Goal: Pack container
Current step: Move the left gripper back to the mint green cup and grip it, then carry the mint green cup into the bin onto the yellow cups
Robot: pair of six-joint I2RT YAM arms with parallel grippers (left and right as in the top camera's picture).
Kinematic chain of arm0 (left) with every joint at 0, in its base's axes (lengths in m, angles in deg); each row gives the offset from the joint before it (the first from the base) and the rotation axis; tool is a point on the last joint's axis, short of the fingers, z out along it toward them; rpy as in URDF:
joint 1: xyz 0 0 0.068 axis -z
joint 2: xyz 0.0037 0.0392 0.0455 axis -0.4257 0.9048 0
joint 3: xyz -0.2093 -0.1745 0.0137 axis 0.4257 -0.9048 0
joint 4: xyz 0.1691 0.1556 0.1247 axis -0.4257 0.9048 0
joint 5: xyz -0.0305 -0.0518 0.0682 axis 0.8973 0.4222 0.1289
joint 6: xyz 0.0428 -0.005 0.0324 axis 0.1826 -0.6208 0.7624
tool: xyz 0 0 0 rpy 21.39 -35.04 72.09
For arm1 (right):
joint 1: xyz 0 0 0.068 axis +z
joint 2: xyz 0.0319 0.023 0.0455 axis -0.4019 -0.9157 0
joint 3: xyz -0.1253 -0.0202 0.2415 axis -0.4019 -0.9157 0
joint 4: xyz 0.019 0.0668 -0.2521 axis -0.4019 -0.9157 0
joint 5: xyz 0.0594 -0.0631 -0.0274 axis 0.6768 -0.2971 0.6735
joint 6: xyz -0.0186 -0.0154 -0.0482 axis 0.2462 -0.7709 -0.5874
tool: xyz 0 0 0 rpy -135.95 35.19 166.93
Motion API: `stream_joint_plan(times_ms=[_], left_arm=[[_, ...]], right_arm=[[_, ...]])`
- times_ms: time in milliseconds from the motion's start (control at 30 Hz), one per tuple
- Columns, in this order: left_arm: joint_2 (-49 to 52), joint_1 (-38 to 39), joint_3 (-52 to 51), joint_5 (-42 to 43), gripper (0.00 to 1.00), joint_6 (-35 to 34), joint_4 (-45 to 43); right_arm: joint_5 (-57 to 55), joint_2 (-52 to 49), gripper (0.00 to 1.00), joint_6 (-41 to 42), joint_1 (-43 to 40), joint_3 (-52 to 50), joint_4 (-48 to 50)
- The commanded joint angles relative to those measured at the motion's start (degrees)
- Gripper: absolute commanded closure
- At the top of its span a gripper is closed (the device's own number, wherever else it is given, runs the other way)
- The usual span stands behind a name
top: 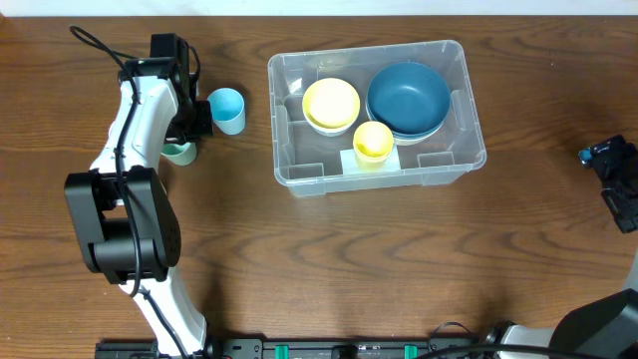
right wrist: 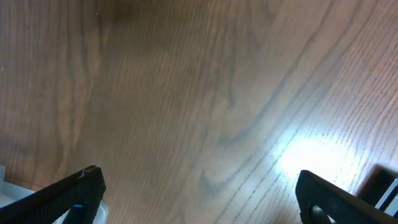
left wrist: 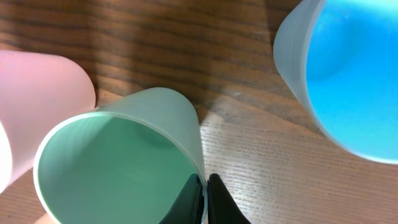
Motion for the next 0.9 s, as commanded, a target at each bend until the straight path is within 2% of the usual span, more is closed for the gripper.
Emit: stream_joint_plan(times_ms=[0,233,400,533,700,867], left_arm=[[-0.6,0.6,0.5,0.0,0.94,-0.6,1.6],[-7.6,2.9,3.0,0.2,0.94,-1.1,4.4],[-16.3,5.0,3.0,0.4,0.94,-4.6,5.4],[-22.9,7.3,3.0,4.9,0.94,-4.8,6.1],[-29.0,12.6,3.0,11.5,0.94,-4.7,5.6],[-30.2,21.0,3.0,13.0,0.94,-4.0,3.3]], right_arm=[[-0.2,0.2,0.01,0.6,-0.3,0.0,0.0],[-0.2,0.2,0.01,0.6,-0.3,0.0,0.0],[-0.2,0.2,0.01,0.6,-0.3,0.0,0.0],[-0.2,0.2,0.01,0.6,-0.3,0.0,0.0],[-0.2,0.2,0.01,0.6,-0.3,0.0,0.0],[-0.2,0.2,0.01,0.6,-0.3,0.0,0.0]])
